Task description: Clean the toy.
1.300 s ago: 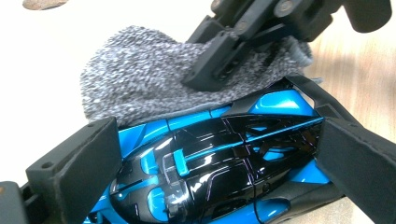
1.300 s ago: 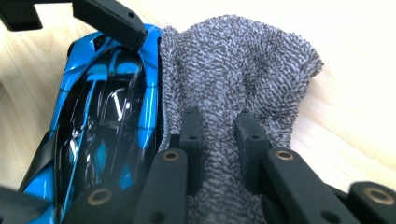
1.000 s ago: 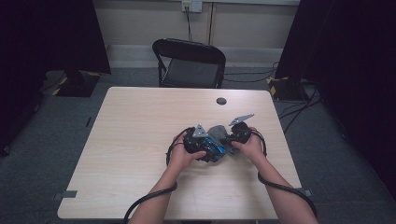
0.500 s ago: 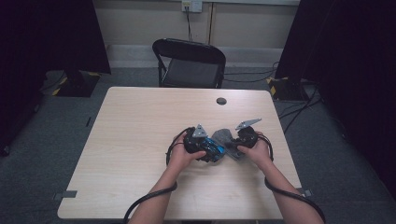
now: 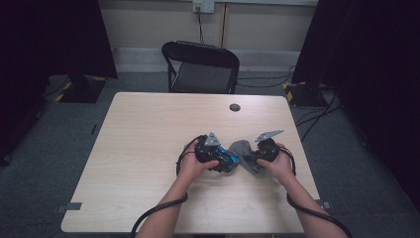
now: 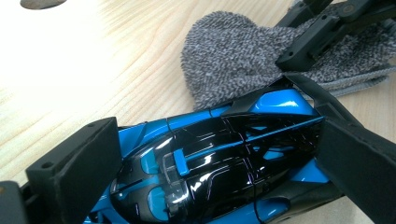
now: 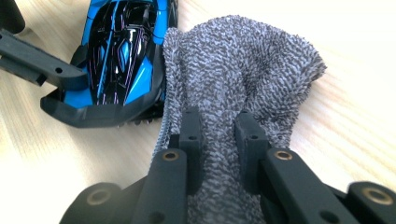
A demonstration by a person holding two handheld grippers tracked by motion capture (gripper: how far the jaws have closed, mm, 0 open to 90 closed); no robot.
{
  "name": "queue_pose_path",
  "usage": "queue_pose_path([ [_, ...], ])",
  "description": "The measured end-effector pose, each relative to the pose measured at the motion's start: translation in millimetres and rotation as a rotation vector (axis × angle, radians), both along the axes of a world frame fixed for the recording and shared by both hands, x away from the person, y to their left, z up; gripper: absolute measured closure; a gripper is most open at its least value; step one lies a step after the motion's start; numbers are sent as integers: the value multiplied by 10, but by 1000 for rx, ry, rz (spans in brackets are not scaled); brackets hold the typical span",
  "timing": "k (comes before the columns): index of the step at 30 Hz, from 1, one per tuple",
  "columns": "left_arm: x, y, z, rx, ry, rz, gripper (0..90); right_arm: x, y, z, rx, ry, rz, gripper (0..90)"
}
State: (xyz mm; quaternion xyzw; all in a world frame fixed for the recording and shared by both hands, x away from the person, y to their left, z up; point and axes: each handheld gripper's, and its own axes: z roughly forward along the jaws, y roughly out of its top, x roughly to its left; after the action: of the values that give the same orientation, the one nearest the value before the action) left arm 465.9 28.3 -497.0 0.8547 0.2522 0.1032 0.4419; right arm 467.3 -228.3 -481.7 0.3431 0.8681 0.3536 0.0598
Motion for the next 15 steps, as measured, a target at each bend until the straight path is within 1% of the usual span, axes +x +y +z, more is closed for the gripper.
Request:
queue_pose_path([
  [2,-1,2,-2,-2,1,2,1,-18,-21,3,1,1,-3,762],
  [4,-1,4,-4,-4,0,1,1,-45,-53,9,-11,-1,6,762],
  [11,-1,4,-4,-4,-1,0,1,-107,-107,16,-10,2,3,762],
  [15,-1,5,-6,-6,-2,-1,1,-148,-174,36,-22,-4,-1,762],
])
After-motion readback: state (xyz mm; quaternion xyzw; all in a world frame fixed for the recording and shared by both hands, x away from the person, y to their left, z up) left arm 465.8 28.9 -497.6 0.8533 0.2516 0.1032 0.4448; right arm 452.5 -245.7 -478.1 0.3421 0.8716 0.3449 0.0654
